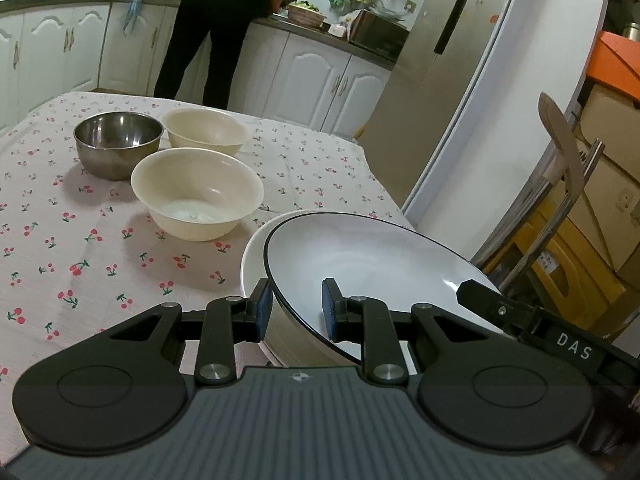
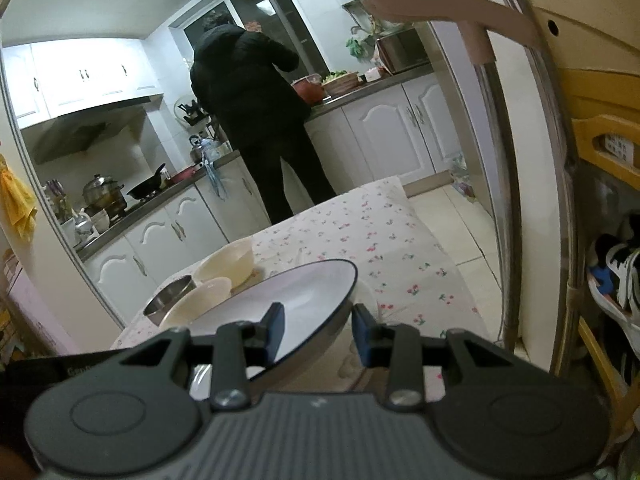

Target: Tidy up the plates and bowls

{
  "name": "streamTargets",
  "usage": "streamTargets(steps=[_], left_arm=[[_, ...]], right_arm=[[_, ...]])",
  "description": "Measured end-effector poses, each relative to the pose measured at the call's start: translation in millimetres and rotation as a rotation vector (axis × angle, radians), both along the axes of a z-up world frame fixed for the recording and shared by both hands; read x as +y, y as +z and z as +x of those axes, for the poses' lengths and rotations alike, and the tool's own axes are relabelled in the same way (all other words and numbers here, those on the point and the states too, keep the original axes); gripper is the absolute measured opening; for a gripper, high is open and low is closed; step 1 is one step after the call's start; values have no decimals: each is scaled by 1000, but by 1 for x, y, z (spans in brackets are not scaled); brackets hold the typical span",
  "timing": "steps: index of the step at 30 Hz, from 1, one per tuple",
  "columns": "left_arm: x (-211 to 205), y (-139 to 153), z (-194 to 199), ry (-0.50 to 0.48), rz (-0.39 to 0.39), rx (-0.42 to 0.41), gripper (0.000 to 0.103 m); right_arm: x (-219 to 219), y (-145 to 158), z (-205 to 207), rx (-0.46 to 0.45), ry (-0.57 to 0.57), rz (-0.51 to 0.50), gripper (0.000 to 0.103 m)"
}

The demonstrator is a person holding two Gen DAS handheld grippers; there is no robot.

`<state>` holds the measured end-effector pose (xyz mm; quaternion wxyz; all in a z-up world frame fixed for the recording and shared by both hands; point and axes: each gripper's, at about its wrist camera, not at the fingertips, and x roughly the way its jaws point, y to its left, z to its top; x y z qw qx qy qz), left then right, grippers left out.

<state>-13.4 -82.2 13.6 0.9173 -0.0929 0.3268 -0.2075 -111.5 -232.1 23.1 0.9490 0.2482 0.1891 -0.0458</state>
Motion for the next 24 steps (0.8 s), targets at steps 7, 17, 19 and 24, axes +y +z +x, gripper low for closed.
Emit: streamTargets(steps=[7, 17, 19, 24], left_arm=[[3, 0, -1, 4, 7, 7, 24], [-4, -1, 2, -5, 2, 4, 25], [-3, -1, 2, -8, -2, 5, 26], [0, -1, 1, -8, -13, -4, 35]], right_arm=[[-2, -6, 1, 24, 7, 6, 38], [0, -4, 6, 31, 16, -30, 47], [0, -4, 6, 31, 17, -26, 50], [-5, -6, 8, 55, 13, 11, 60]])
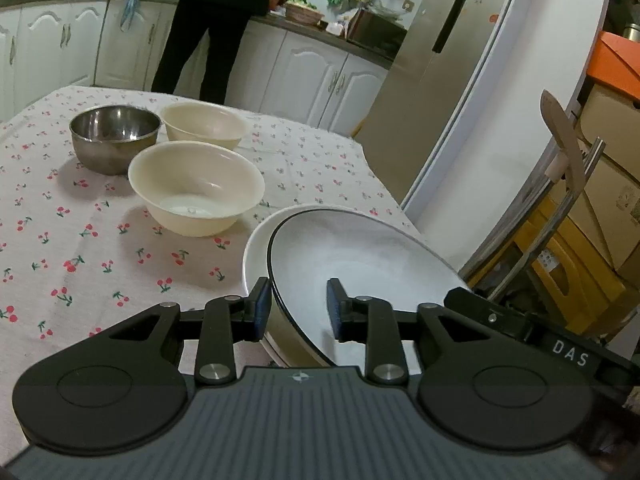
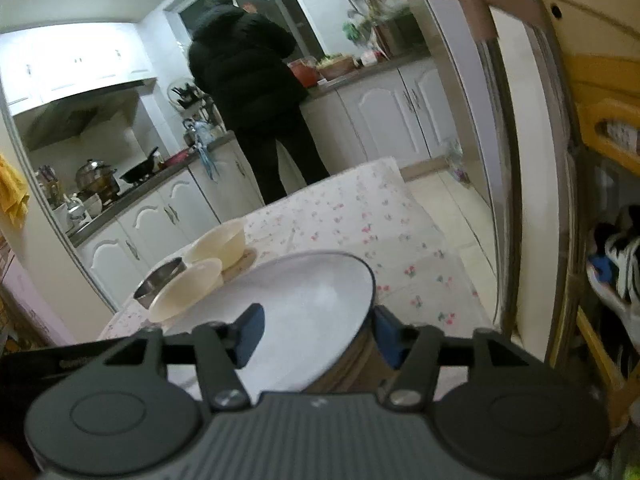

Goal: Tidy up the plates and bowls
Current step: 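Lower the black-rimmed plate onto the white plates and open the left tool, then move the left tool to the rim of a cream bowl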

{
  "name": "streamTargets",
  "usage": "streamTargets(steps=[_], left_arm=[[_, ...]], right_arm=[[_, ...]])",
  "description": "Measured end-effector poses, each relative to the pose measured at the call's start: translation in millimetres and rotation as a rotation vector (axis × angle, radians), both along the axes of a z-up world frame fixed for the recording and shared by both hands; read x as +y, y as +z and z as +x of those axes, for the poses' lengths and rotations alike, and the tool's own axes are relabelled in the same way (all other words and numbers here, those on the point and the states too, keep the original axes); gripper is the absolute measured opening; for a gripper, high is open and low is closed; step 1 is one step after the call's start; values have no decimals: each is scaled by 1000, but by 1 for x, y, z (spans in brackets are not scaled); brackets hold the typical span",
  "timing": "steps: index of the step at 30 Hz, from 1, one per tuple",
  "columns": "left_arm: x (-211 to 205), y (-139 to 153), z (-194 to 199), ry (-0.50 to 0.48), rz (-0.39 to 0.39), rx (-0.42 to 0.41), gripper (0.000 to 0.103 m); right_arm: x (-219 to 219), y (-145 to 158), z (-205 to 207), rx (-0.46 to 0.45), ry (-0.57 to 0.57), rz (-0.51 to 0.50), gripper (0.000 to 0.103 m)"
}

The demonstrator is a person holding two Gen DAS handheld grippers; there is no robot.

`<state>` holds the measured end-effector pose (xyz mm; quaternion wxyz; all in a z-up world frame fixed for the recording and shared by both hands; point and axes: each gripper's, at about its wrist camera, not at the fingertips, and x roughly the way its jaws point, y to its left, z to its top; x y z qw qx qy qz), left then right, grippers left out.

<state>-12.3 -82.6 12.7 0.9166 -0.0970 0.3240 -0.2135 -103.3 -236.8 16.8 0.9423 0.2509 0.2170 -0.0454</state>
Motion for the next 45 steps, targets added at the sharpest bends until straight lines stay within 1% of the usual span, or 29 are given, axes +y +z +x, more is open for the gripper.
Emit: streamTargets(steps=[1, 3, 5, 7, 8, 9, 11, 13, 15, 16, 17, 19, 22, 25, 28, 31, 36, 38, 40, 42, 45], left_arm=[[1, 0, 0, -1, -4, -3, 36], [2, 1, 0, -4, -15, -1, 42], [4, 1, 0, -6, -23, -2, 43], [7, 2, -2, -14, -34, -5, 47], [9, 2, -2, -19, -42, -4, 52], [10, 3, -3, -19, -47, -7, 69], [13, 5, -6, -7, -36, -27, 82], [20, 6, -7, -7, -44, -35, 85], [28, 6, -6, -5, -69, -22, 99], [32, 5, -6, -5, -77, -18, 99], [36, 5, -6, -1, -81, -17, 99], [43, 3, -6, 0, -83, -9, 99], [51, -2, -5, 31, -86, -7, 103], [61, -7, -5, 72, -70, -9, 103], [74, -12, -5, 89, -89, 16, 103], [90, -14, -4, 133, -98, 20, 103], [115, -14, -8, 233, -139, -28, 103], [120, -12, -8, 254, -139, -35, 103], [125, -12, -3, 267, -141, -25, 103], [131, -12, -3, 288, -132, -21, 103], [131, -11, 4, 303, -45, 8, 103]], right_arm=[[0, 0, 0, -5, 1, 4, 61], [1, 1, 0, -4, 3, -3, 63], [3, 4, -1, -8, 2, -12, 64], [4, 6, -3, -18, 2, -19, 65], [4, 8, -4, -25, -1, -26, 68], [5, 9, -4, -28, -9, -37, 72], [4, 11, -5, -29, -23, -41, 77], [4, 12, -6, -31, -31, -27, 81], [5, 15, -5, -31, -37, -14, 90], [6, 16, -5, -31, -42, -6, 93], [7, 18, -4, -33, -43, 4, 99], [12, 21, -3, -42, -28, 17, 102], [22, 25, 1, -36, -8, 12, 102], [33, 26, 4, -22, 6, -4, 102], [43, 27, 9, 7, 11, -42, 102], [51, 28, 15, 46, 37, -70, 102], [67, 35, 25, 101, 80, -125, 102], [70, 40, 26, 101, 75, -152, 102], [71, 45, 24, 74, 71, -164, 102], [68, 48, 24, 61, 69, -147, 102], [57, 49, 24, 55, 44, -66, 102]])
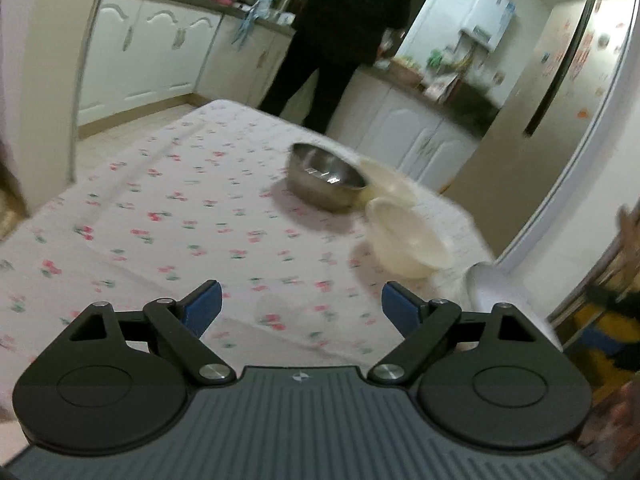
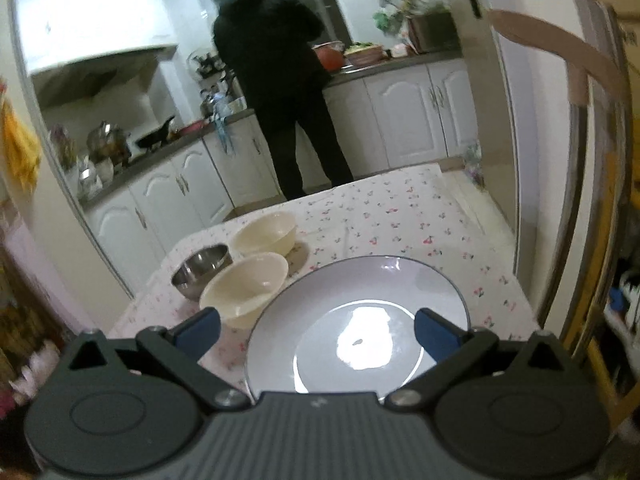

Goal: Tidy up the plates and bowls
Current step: 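Move the left tool to the rim of a cream bowl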

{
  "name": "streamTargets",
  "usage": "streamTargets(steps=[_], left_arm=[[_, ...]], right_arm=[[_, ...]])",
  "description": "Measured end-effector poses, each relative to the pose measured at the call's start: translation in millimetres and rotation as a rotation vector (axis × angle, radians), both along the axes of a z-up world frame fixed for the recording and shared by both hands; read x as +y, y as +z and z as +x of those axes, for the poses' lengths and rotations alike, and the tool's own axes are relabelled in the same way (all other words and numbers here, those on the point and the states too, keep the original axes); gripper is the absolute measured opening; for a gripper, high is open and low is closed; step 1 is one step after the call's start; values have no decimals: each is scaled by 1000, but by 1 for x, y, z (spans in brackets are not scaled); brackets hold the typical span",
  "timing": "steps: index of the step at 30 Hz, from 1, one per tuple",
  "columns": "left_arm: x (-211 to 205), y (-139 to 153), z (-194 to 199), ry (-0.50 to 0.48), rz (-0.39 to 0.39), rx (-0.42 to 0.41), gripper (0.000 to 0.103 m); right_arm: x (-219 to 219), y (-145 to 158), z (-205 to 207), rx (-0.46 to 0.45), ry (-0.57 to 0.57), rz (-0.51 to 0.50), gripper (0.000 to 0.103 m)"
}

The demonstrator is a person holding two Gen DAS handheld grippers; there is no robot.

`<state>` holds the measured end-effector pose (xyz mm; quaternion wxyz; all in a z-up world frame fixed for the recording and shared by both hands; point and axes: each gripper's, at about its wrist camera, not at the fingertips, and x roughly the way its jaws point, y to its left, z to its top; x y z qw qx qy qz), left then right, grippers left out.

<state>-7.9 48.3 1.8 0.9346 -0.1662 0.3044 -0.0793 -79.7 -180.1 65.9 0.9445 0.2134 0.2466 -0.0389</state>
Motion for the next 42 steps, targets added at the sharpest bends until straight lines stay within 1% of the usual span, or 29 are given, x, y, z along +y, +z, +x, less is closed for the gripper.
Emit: streamTargets(steps=[2, 3, 5, 8, 10, 11, 13, 15, 18, 22, 24, 26, 29, 31, 32, 34, 36, 38, 42], left_arm=[[3, 1, 5, 26, 36, 31, 103], [6, 2, 7, 39, 45, 44, 103], [10, 2, 11, 32, 49, 60, 103], [11, 7, 12, 34, 77, 30, 103], [8, 11, 16, 34, 114, 12, 103], [10, 12, 18, 30, 120, 12, 103], [11, 12, 25, 9, 97, 10, 103], [12, 12, 30, -9, 65, 15, 103], [12, 14, 39, -42, 30, 13, 103], [3, 15, 52, -83, 5, -6, 103], [-3, 13, 57, -97, -12, -11, 103], [-11, 11, 66, -125, -37, 2, 103], [-23, 4, 82, -168, -111, 25, 103], [-32, -3, 96, -185, -157, 79, 103], [-36, -6, 102, -190, -173, 100, 103], [-40, -13, 110, -188, -199, 109, 103], [-45, -17, 119, -192, -222, 114, 103], [-50, -20, 126, -190, -228, 120, 103], [-63, -25, 139, -190, -230, 119, 103]], right_arm=[[-5, 0, 0, -8, -34, 22, 102], [-5, 1, 1, -16, -36, 15, 102], [-5, 3, 4, -32, -15, -12, 102], [-2, 4, 14, -16, 4, -35, 102], [0, 5, 18, -36, 36, -56, 102], [3, 6, 21, -41, 47, -76, 102], [8, 8, 31, -27, 73, -100, 102], [11, 10, 42, -19, 112, -102, 102], [13, 13, 59, 0, 128, -67, 102], [9, 15, 86, 17, 152, 12, 102], [10, 17, 96, 17, 156, 18, 102], [9, 18, 105, 6, 168, 21, 102], [7, 15, 123, 12, 199, 69, 102], [7, 11, 135, 42, 213, 90, 102], [5, 7, 142, 58, 221, 108, 102], [0, -1, 153, 97, 237, 167, 102], [-5, -9, 163, 131, 250, 246, 102], [-8, -14, 169, 144, 265, 304, 102], [-10, -15, 180, 172, 287, 379, 102]])
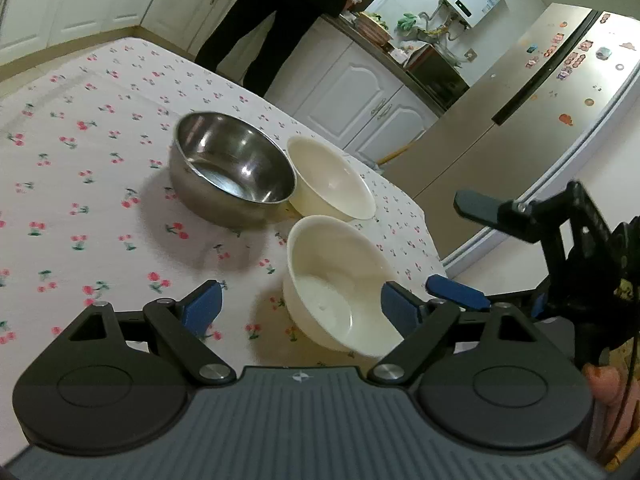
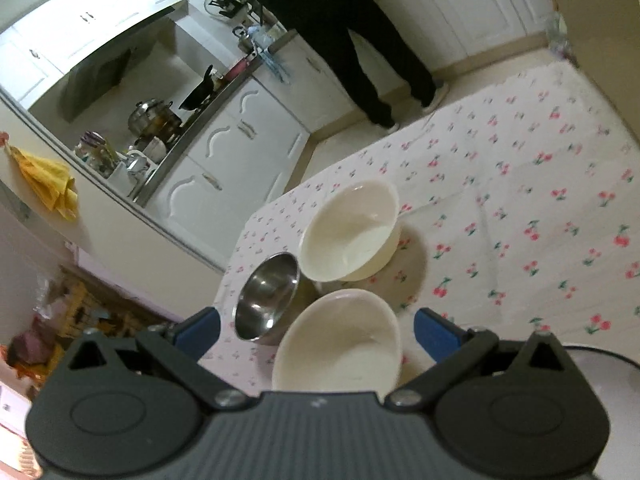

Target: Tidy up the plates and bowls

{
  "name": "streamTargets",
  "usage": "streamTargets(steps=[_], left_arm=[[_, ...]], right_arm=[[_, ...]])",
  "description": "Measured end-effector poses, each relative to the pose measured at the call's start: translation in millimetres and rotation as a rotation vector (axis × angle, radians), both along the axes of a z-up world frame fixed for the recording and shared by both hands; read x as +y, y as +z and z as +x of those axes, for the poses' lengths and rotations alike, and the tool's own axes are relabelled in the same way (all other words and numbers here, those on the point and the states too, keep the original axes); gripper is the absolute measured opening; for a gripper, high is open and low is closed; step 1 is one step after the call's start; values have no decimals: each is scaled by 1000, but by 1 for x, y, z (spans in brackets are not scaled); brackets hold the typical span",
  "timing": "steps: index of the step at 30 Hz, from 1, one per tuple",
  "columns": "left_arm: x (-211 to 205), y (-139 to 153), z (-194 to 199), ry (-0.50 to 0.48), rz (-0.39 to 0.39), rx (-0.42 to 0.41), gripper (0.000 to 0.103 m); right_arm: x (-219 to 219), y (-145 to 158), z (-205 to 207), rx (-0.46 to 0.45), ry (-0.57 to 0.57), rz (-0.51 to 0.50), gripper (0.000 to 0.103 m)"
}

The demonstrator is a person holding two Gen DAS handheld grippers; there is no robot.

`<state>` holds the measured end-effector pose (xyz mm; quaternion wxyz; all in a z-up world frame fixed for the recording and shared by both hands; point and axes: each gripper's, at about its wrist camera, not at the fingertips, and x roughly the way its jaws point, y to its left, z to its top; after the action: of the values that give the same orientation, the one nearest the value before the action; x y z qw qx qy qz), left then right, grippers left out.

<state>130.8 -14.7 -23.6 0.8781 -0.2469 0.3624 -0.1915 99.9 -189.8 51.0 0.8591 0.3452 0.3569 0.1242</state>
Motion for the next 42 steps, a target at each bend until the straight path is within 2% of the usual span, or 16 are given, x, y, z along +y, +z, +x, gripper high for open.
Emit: streamTargets(steps=[8, 15, 26, 42], left_arm=[[-18, -6, 10, -36, -53, -41, 103], [-19, -9, 14, -52, -94, -37, 103], [-13, 1, 5, -26, -101, -61, 103], [32, 23, -37, 40, -100, -107, 103]], right_arm=[[5, -3, 22, 63, 52, -15, 102], [13, -9, 30, 92, 96, -29, 102], [21, 0, 22, 62, 106, 23, 103], [55, 10, 1, 22, 138, 106, 103]])
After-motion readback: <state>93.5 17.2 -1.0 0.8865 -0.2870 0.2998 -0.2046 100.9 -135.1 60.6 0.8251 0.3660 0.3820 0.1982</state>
